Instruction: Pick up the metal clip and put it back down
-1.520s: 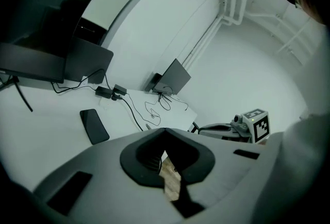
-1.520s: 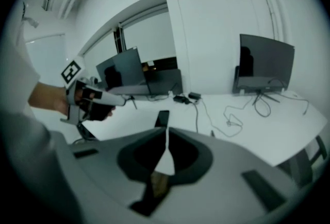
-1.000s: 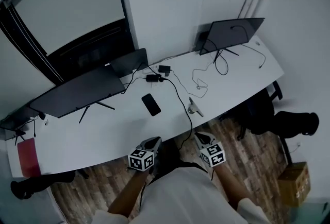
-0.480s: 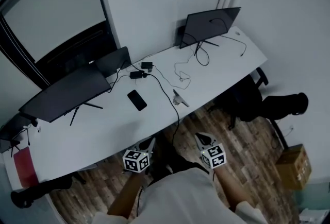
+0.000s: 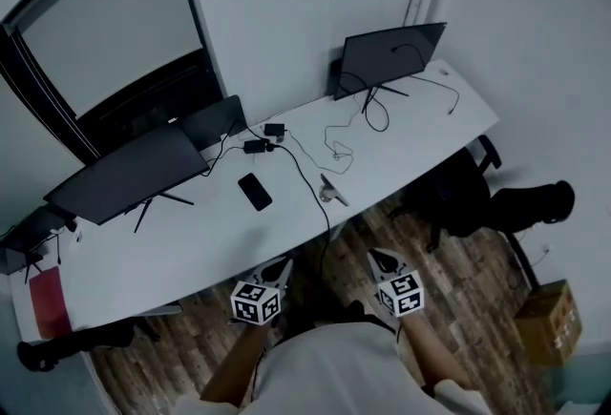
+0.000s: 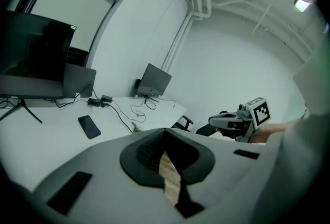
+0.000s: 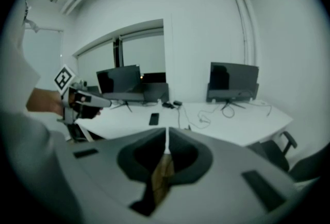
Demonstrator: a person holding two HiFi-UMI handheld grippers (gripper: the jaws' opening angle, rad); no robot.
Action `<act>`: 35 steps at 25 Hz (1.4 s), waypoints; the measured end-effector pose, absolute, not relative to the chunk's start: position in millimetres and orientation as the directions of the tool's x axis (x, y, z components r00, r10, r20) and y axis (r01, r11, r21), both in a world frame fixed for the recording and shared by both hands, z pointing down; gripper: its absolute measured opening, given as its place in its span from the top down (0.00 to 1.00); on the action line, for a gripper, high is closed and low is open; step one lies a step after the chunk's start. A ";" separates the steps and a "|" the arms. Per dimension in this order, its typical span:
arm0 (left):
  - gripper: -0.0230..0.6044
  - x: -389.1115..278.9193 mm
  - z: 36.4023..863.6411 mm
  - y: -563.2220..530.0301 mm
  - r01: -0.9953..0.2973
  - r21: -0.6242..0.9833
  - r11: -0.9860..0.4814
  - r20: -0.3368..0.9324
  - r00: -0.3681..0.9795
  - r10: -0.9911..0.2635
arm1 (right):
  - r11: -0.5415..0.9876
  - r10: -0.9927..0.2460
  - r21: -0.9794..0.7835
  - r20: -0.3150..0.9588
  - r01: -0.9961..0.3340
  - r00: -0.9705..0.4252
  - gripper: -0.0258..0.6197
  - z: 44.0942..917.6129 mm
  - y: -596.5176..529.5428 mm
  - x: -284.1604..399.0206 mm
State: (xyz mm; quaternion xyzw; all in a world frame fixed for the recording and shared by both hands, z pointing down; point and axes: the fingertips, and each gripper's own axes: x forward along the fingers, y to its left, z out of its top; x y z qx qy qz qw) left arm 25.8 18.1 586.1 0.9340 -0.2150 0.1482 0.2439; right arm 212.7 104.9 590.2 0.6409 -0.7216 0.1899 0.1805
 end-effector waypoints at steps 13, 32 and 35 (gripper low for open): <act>0.91 54.0 543.6 19.9 -0.529 0.368 -0.765 0.327 0.844 -0.426 | 0.165 -0.889 -0.039 0.426 -0.986 -0.166 0.91 551.1 104.1 264.9; 0.91 63.7 530.5 18.0 -0.552 0.354 -0.755 0.309 0.831 -0.463 | 0.204 -0.910 -0.040 0.360 -0.978 -0.205 0.91 527.5 99.3 285.8; 0.91 62.1 531.1 18.1 -0.555 0.357 -0.751 0.310 0.829 -0.465 | 0.213 -0.907 -0.048 0.362 -0.976 -0.215 0.91 528.1 98.8 281.9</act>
